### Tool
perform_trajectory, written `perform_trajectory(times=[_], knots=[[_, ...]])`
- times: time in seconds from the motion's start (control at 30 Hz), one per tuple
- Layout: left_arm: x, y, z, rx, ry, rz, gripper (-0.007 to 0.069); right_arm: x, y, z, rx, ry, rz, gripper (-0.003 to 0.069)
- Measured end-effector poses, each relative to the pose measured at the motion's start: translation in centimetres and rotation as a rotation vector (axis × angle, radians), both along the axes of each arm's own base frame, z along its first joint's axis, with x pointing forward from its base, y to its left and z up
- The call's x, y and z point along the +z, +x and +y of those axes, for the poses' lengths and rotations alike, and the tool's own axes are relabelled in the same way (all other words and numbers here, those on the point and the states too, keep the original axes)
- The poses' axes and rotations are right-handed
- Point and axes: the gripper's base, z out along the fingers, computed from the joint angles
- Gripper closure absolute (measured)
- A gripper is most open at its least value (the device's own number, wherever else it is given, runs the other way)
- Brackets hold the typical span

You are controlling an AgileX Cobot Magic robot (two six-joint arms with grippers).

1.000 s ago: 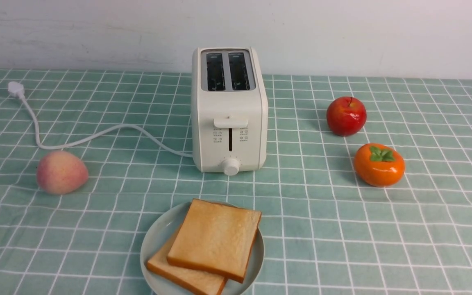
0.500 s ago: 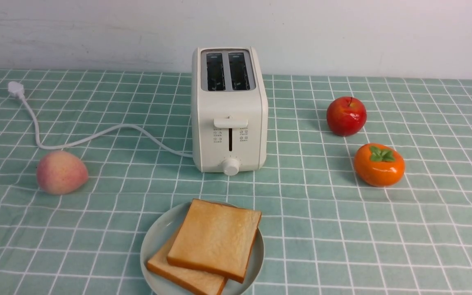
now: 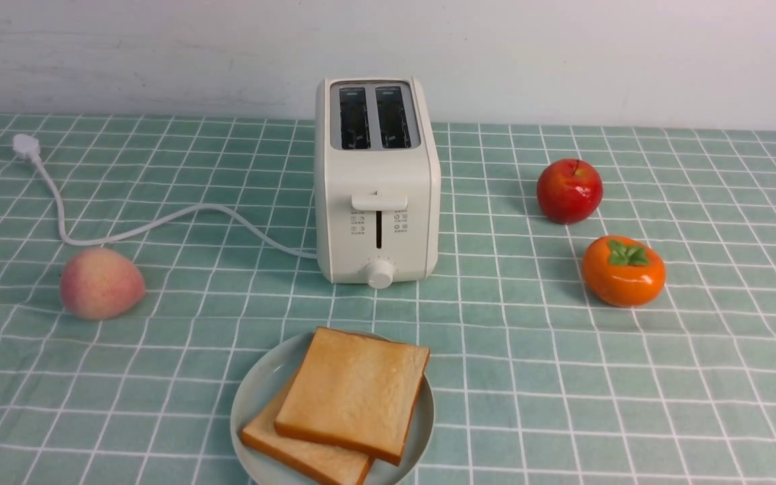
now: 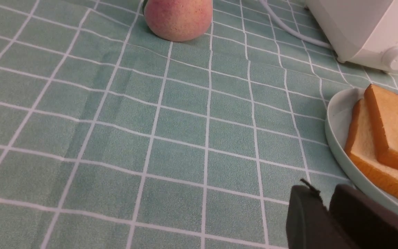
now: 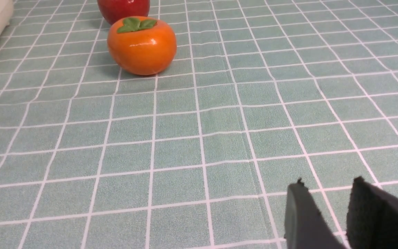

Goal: Take toasted bread from bread machine on blue coffee table place on plate.

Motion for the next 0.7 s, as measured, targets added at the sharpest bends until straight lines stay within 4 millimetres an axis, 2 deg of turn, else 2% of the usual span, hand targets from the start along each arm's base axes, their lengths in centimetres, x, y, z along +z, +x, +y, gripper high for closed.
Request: perform_trajectory(times=[0.7], knots=[[0.00, 0.00, 0.01, 0.002, -0.004, 0.001, 0.0503, 0.00, 0.00, 0.00, 0.000, 0.000, 0.000, 0.0423]])
